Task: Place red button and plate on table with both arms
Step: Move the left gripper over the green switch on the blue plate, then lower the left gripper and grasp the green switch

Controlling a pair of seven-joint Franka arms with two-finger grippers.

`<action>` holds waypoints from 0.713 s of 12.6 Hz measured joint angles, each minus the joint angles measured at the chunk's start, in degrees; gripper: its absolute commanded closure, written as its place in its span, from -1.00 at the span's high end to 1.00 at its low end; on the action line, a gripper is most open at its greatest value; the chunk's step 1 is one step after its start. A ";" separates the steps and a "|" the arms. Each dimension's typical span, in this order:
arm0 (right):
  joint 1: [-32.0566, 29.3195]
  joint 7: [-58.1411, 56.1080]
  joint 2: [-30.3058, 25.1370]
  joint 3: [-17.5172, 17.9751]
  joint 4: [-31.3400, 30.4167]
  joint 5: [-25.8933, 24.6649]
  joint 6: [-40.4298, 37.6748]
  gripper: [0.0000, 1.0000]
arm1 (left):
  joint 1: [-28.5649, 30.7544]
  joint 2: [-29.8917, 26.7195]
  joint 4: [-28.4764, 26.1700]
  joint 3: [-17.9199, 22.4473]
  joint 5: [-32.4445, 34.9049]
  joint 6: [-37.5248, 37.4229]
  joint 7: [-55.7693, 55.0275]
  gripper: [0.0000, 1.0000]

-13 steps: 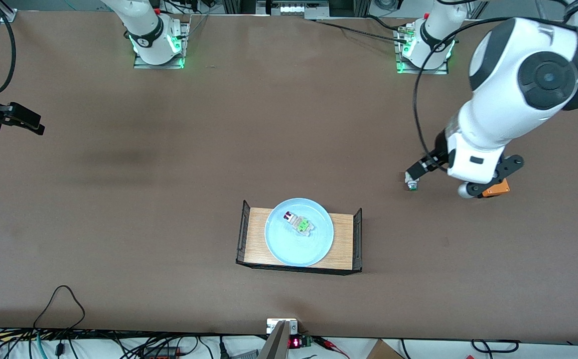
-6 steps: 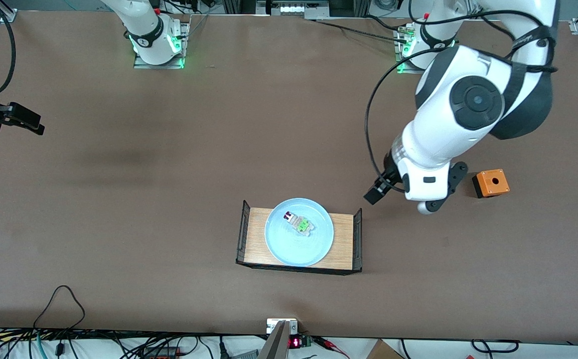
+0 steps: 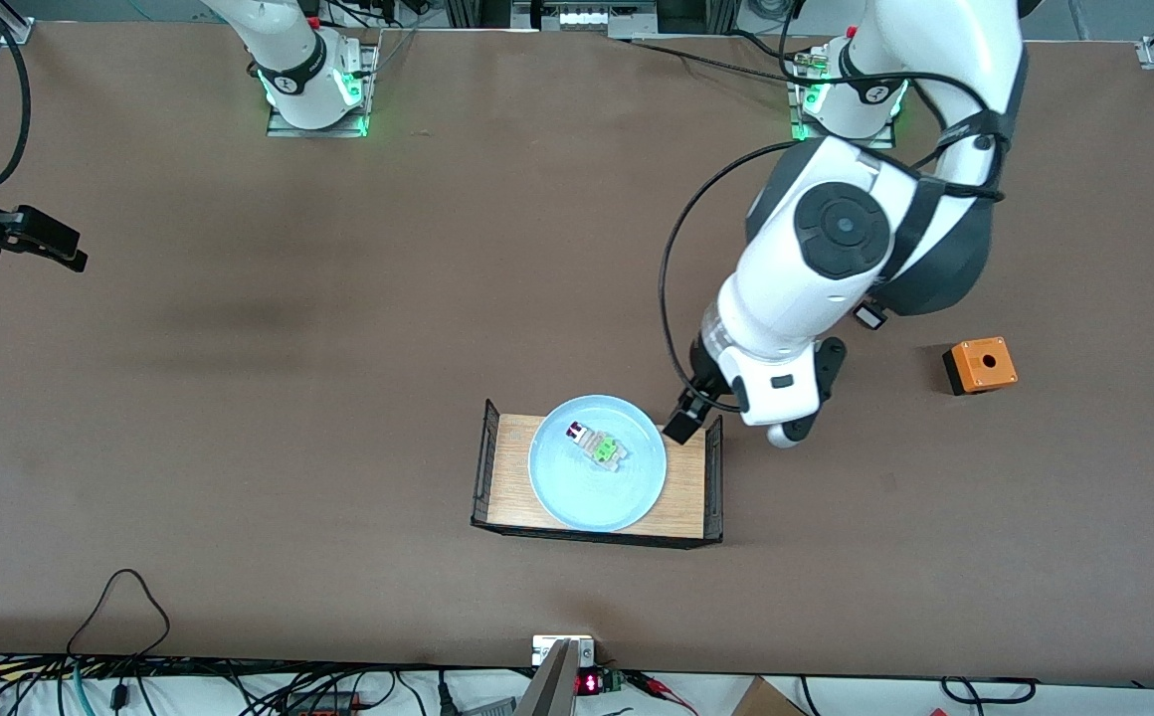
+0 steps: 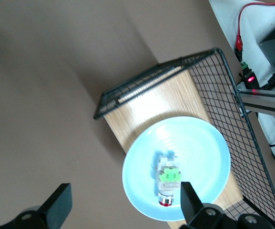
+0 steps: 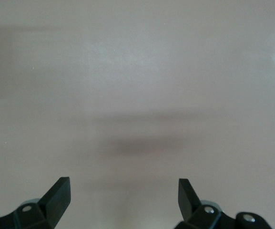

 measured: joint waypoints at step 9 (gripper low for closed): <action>-0.05 0.00 0.00 -0.02 0.00 0.00 0.39 1.00 | -14.37 9.24 3.03 12.83 0.49 8.02 -3.31 1.00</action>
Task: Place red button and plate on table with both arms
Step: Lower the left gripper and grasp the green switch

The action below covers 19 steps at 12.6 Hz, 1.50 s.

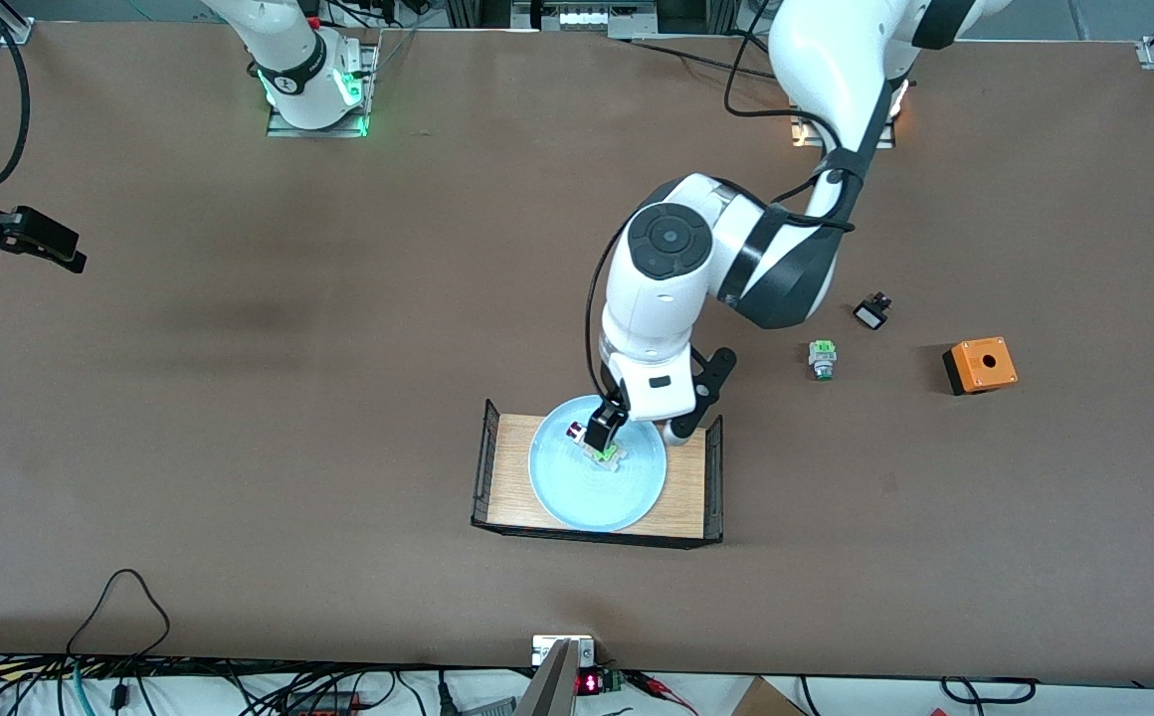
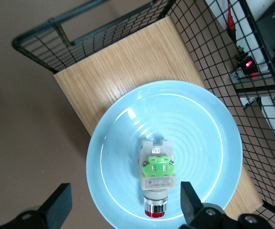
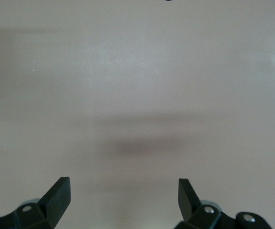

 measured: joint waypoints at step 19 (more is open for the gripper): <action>0.05 0.00 0.00 0.02 0.00 0.00 0.06 1.00 | -3.81 5.86 1.22 4.32 2.71 10.52 0.26 0.14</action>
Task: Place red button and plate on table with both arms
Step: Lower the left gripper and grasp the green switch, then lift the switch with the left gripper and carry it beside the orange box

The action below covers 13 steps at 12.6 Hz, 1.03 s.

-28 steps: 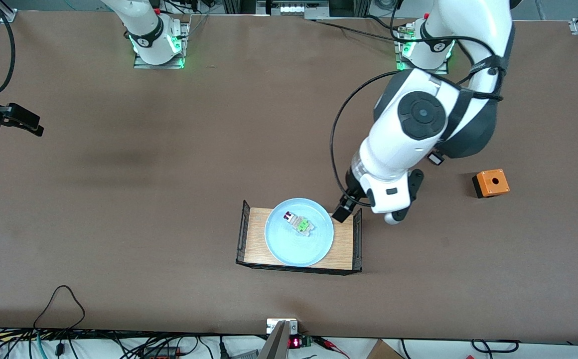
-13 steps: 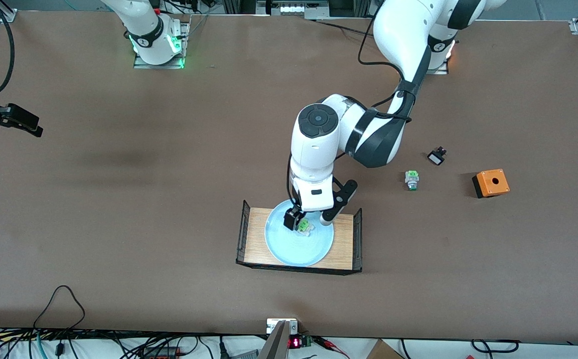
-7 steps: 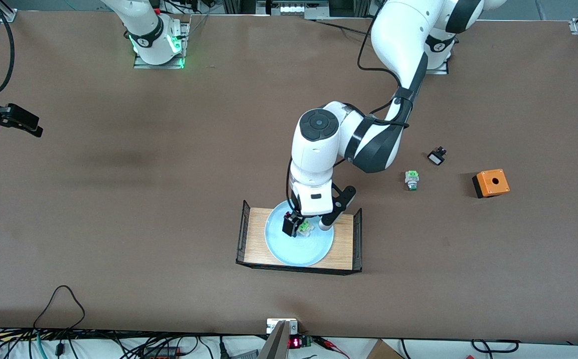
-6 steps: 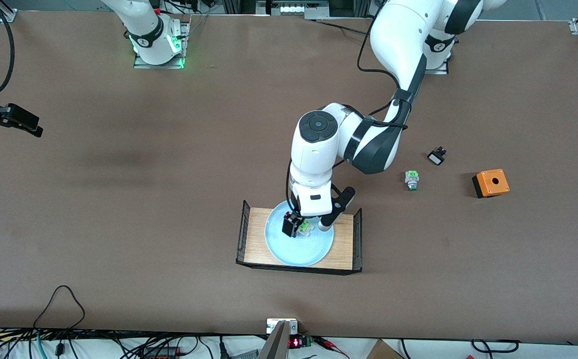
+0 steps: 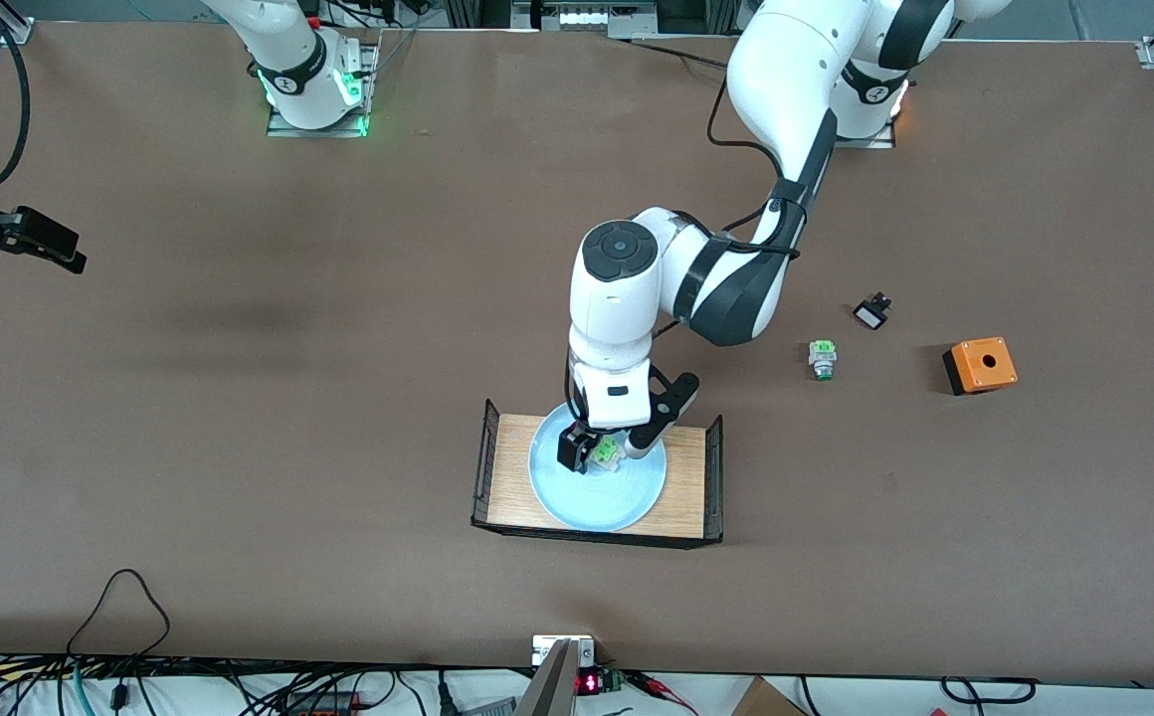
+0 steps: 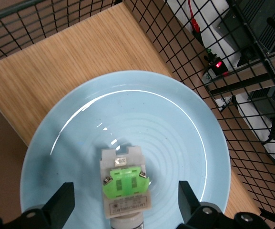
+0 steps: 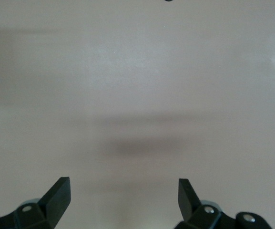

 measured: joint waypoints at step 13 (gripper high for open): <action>0.02 0.00 0.01 0.10 0.00 0.01 0.02 1.00 | -0.43 -2.94 2.58 2.44 -0.25 -6.62 0.02 -1.00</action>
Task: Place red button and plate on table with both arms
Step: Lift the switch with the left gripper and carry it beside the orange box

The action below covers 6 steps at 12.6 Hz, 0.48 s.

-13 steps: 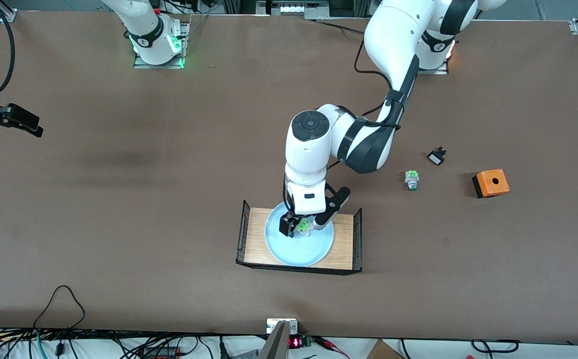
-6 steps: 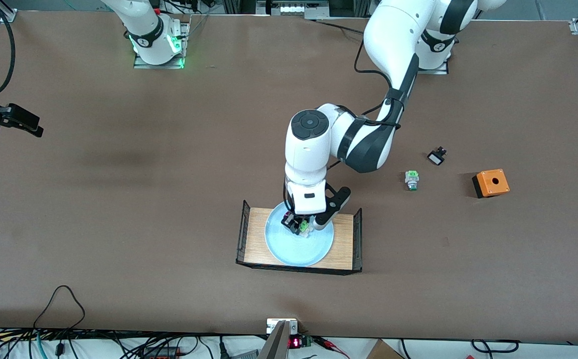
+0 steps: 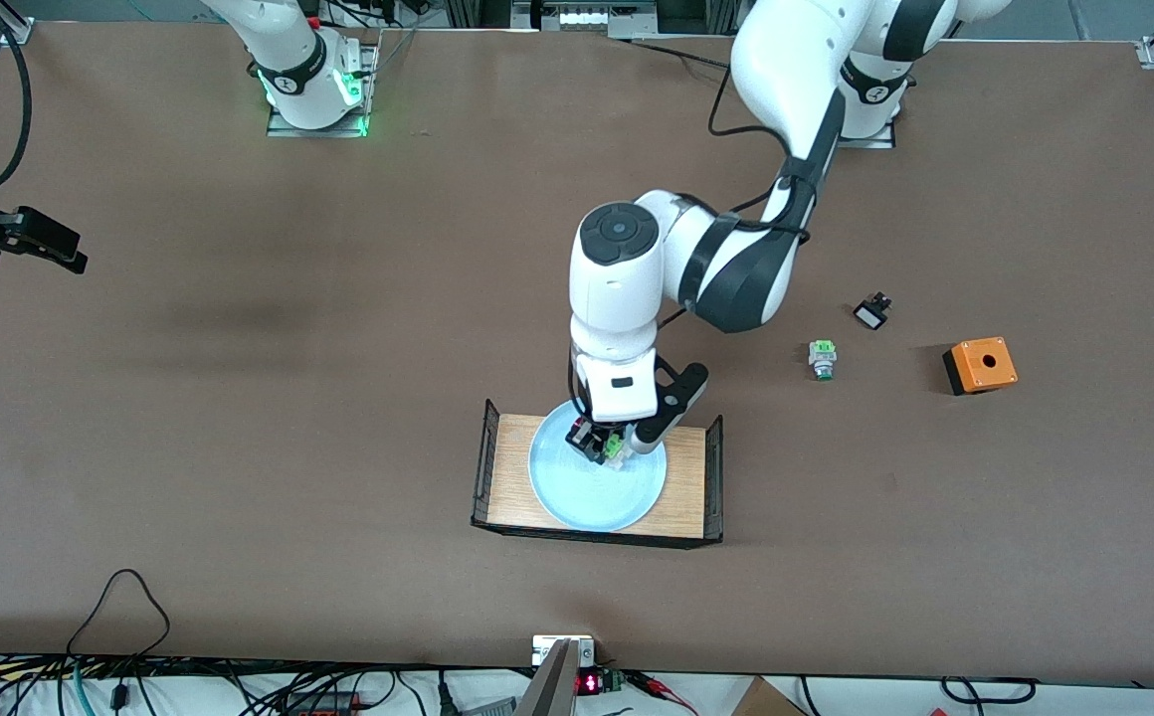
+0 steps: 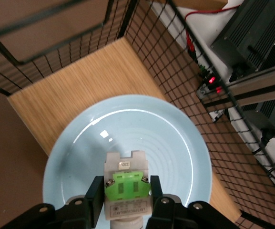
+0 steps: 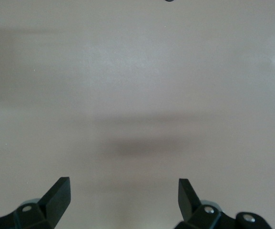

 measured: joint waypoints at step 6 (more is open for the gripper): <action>-0.08 0.00 0.02 -0.07 0.00 0.00 0.03 1.00 | 4.42 -7.21 0.05 0.50 -6.09 -10.02 10.69 -1.00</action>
